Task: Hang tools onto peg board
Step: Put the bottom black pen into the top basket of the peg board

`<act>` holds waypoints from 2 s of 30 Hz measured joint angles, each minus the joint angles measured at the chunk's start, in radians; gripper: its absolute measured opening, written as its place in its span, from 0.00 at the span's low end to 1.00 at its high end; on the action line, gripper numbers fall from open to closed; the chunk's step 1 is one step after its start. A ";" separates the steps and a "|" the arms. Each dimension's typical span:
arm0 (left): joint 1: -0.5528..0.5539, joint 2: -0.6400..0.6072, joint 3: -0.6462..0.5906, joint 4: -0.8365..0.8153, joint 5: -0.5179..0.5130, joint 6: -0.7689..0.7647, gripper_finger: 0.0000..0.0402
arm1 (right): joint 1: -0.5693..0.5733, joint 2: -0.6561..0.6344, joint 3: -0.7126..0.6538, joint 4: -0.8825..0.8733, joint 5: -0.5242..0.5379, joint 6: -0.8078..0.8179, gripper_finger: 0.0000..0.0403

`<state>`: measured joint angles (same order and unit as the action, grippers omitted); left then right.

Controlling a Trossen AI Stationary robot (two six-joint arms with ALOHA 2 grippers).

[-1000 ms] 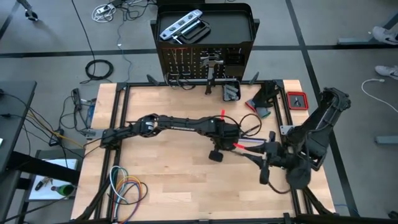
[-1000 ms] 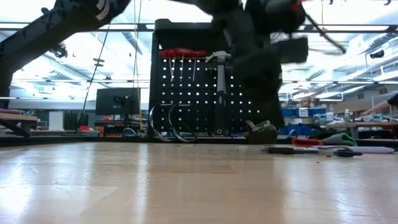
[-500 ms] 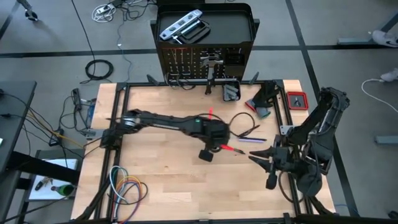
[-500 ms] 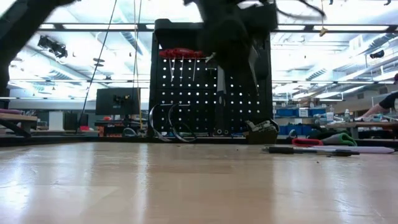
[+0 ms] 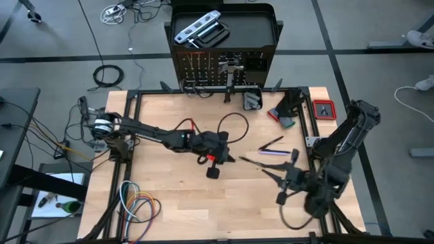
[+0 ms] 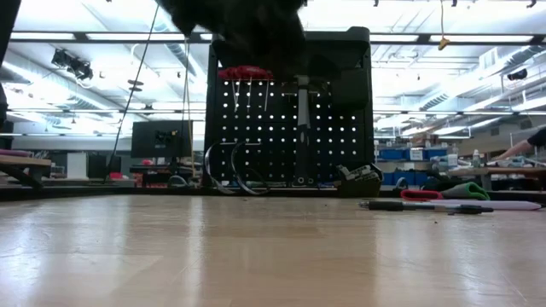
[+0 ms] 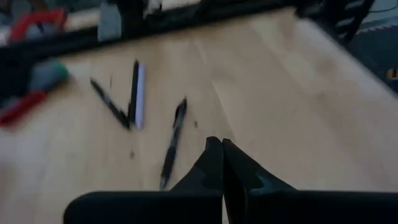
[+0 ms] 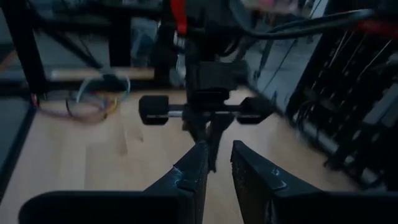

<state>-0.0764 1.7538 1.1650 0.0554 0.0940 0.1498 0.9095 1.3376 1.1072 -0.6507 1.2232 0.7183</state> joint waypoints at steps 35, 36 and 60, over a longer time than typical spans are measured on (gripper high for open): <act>0.059 0.184 0.001 0.212 -0.058 -0.159 0.33 | -0.387 -0.016 -0.555 0.118 -0.825 0.518 0.14; 0.059 0.185 0.000 0.211 -0.058 -0.159 0.33 | -0.392 -0.016 -0.556 0.139 -0.825 0.499 0.14; 0.062 0.226 0.004 0.258 -0.025 -0.076 0.33 | -0.427 0.141 -0.550 0.213 -0.893 0.411 0.08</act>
<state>-0.0146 1.9800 1.1687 0.3134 0.0693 0.0739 0.4824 1.4789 0.5573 -0.4379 0.3299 1.1289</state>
